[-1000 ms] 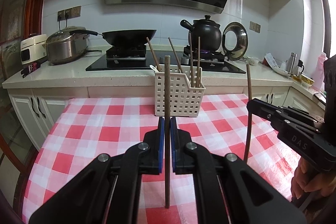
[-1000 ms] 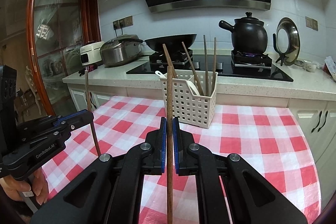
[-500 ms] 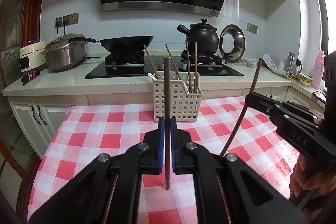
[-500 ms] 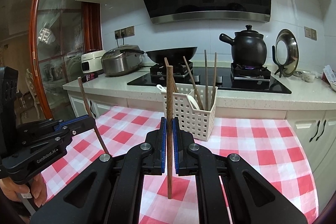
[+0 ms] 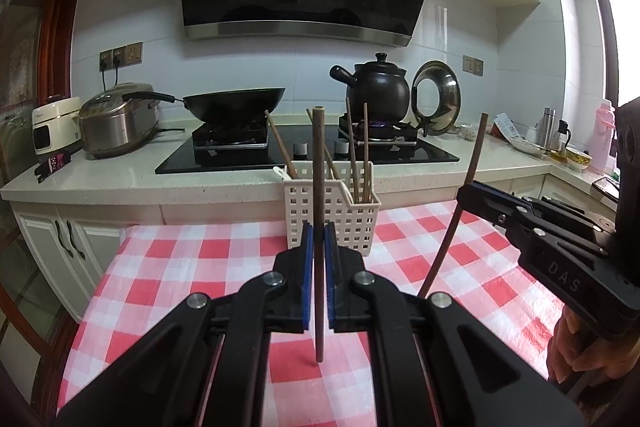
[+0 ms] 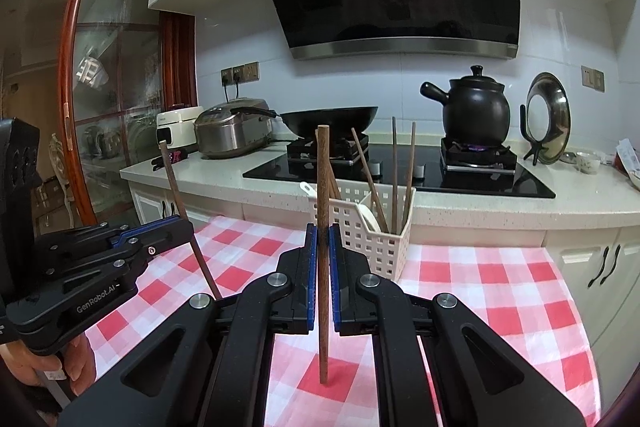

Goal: Organize utensils
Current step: 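Lift both chopsticks upright and carry them above the white caddy, then lower both chopsticks into the caddy and open both grippers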

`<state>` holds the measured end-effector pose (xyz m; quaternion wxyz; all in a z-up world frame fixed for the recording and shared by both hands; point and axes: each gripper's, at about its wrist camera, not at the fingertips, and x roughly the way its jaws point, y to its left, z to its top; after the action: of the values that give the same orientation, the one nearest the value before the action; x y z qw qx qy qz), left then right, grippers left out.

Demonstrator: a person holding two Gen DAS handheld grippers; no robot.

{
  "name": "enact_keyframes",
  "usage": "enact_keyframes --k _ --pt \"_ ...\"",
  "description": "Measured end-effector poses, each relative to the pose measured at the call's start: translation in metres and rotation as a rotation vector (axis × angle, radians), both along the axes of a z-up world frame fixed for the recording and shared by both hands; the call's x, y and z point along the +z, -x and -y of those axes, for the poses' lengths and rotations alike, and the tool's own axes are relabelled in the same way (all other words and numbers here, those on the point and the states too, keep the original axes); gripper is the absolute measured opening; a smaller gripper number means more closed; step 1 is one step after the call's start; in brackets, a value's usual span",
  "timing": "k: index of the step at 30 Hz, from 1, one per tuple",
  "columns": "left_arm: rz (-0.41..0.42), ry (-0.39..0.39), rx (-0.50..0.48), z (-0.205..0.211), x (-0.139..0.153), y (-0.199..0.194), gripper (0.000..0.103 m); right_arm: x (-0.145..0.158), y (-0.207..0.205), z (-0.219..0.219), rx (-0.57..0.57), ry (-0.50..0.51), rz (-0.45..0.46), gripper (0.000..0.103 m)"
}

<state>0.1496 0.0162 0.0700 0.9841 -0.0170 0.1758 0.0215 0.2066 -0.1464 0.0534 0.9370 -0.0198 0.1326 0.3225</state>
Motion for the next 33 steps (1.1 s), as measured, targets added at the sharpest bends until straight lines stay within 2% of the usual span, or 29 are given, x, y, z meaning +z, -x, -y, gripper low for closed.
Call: enact_keyframes --k 13,20,24,33 --pt "0.087 -0.044 -0.012 -0.001 0.047 -0.039 0.006 0.037 -0.024 -0.008 -0.008 -0.012 0.083 0.007" --pt "0.109 -0.059 -0.037 -0.002 0.064 -0.068 0.006 0.056 -0.04 -0.015 -0.008 -0.002 0.126 0.007" --pt "0.109 -0.042 -0.052 -0.011 0.075 -0.083 0.005 0.067 -0.056 -0.015 -0.019 0.0 0.145 0.007" --pt "0.173 -0.036 -0.069 -0.028 0.128 -0.131 0.005 0.103 -0.107 -0.029 -0.028 -0.016 0.184 0.007"
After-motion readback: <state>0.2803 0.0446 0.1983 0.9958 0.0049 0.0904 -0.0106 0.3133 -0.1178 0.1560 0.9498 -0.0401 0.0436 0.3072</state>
